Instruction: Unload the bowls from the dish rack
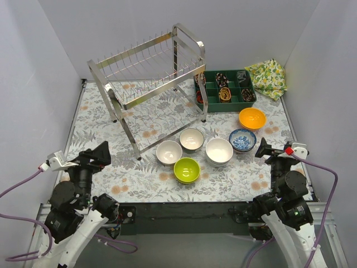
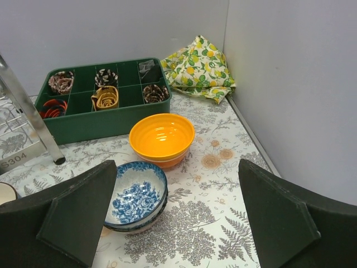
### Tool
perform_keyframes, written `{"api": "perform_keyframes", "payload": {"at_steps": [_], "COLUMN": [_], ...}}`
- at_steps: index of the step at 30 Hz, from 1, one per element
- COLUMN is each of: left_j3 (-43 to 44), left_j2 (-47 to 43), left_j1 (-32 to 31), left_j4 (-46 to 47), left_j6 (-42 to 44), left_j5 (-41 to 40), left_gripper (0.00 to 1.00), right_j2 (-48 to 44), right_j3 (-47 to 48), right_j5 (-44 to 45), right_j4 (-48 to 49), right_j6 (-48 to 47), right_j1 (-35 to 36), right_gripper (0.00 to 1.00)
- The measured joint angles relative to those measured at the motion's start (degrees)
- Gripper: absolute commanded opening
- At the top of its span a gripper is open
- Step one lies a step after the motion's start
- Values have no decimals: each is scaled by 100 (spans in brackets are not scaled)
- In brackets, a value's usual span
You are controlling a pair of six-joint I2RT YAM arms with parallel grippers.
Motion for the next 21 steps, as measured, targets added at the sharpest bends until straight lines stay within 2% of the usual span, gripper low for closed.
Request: {"api": "perform_keyframes", "payload": {"at_steps": [21], "left_j3": [-157], "left_j2": [0], "left_j1": [0], "left_j4": [170], "left_j6": [2], "left_j5": [-125], "left_gripper": [98], "right_j2": [0], "right_j3": [-55], "right_j5": [0], "right_j4": [2], "right_j6": [-42], "right_j1": [0], "right_gripper": [97]}}
